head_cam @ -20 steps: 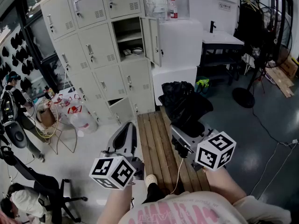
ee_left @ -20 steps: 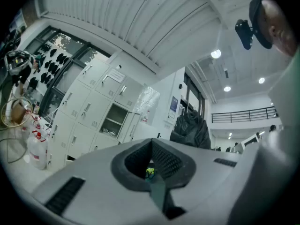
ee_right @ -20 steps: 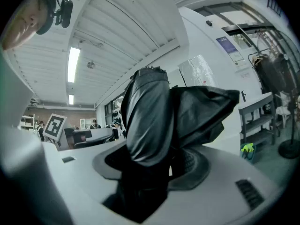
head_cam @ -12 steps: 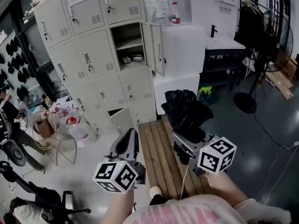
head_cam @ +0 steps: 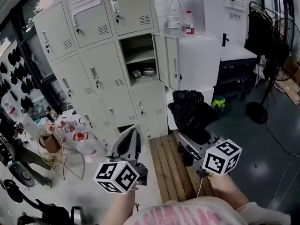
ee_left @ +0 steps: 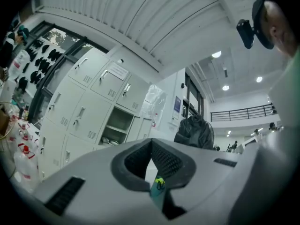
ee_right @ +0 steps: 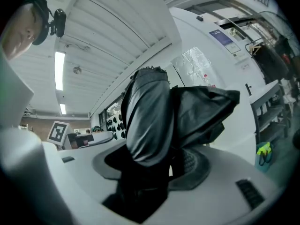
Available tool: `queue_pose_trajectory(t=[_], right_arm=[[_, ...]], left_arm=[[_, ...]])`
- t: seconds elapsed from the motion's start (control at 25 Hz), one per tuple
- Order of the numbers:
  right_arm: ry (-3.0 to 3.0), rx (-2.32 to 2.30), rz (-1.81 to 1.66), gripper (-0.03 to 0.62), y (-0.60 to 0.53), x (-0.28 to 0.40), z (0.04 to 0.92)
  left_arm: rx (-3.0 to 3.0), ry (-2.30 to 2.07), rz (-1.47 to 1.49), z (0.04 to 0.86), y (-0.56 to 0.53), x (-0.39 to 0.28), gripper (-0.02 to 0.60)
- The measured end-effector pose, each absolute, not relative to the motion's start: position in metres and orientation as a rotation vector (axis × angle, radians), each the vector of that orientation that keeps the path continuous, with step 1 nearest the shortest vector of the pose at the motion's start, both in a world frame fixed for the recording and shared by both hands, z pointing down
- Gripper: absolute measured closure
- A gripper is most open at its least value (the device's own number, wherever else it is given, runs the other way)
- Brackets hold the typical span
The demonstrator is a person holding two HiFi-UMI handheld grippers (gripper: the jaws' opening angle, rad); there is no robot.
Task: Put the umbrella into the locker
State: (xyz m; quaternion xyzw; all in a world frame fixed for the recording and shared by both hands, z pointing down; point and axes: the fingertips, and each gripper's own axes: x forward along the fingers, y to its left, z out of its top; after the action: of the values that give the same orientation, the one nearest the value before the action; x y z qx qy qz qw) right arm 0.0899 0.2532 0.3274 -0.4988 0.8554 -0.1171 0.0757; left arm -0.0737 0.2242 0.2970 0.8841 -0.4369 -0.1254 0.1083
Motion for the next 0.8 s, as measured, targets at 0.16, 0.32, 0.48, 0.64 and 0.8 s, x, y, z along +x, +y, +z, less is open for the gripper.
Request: queue_pose_trajectory(t=[0.16, 0.32, 0.48, 0.64, 0.8], right_arm=[[2.542, -1.518, -0.351, 0.355, 0.220, 0.084, 0.330], [2.535, -1.532, -0.423, 0.355, 0.194, 0.081, 0.346], [2.549, -1.532, -0.519, 0.355, 0.178, 0.076, 0.367], [2.573, -1.536, -0.536, 0.355, 0.165, 0.072, 0.375], [2.613, -1.504, -0.558, 0.355, 0.154, 0.066, 0.386]], left_arm=[[2.632, -1.274, -0.346, 0.296, 0.194, -0.080, 0.580], [2.604, -1.250, -0.319, 0.312, 0.173, -0.084, 0.580], [2.551, -1.251, -0.286, 0.332, 0.157, -0.090, 0.580], [2.539, -1.244, -0.292, 0.340, 0.145, -0.094, 0.580], [2.524, -1.240, -0.313, 0.351, 0.135, -0.094, 0.580]])
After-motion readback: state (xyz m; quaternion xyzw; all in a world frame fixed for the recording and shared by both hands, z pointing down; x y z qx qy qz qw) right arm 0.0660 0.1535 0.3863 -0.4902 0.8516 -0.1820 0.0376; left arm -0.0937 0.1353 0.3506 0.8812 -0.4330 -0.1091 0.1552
